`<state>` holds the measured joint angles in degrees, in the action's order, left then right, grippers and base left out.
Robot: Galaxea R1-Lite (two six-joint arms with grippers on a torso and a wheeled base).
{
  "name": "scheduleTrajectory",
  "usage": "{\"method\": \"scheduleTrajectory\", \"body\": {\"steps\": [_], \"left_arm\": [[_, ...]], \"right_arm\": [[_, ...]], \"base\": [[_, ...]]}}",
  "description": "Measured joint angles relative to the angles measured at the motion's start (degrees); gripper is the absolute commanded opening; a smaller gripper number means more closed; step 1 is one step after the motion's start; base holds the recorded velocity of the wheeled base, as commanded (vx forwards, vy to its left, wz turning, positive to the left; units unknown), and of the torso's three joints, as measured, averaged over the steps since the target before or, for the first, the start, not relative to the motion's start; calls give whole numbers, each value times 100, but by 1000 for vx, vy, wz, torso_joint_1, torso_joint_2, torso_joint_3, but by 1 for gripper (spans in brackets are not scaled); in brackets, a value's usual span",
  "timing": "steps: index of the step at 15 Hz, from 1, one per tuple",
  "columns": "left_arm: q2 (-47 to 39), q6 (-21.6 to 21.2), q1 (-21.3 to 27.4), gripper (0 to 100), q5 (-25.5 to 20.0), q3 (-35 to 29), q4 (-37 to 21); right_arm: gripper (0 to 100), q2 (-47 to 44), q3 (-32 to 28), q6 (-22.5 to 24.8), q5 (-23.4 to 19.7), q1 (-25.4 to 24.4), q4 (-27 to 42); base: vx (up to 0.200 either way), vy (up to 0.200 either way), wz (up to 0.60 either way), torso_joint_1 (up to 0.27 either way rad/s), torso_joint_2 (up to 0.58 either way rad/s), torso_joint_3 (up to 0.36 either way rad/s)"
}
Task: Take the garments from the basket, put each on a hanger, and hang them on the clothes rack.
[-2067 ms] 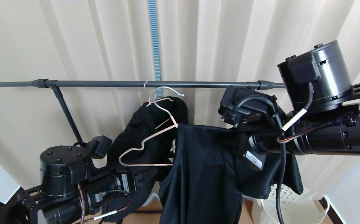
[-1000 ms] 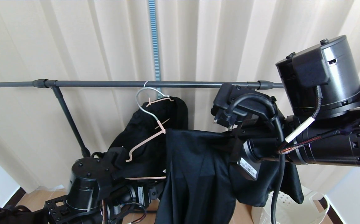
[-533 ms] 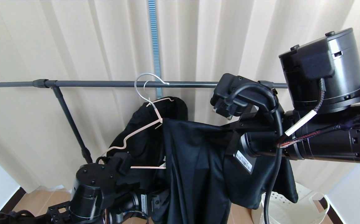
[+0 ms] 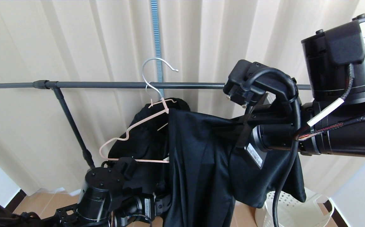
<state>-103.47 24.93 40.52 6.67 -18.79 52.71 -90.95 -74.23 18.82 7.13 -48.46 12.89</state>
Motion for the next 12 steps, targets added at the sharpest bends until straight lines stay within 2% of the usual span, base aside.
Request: {"method": "scheduleTrajectory", "body": {"steps": [1,3,5,10,12], "left_arm": [[-55,2,-10,0,11,2,112],[-155,-2,-15,0,63,79,479],[-184,-22,-17,0,68,137,613],[140,-402,-240,0,50,212,618],[249,-492,-414,0,37,217,616]], "right_arm": [[0,49,2,-2,0,34,2],[0,118,26,-49,0,116,13],[0,154,50,-88,-5,224,17],[0,165,391,-310,-43,690,-16],[0,182,700,-336,-245,900,-295]], "base": [[0,0,0,0,0,0],[0,0,0,0,0,0],[0,0,0,0,0,0],[0,0,0,0,0,0],[0,0,0,0,0,0]]}}
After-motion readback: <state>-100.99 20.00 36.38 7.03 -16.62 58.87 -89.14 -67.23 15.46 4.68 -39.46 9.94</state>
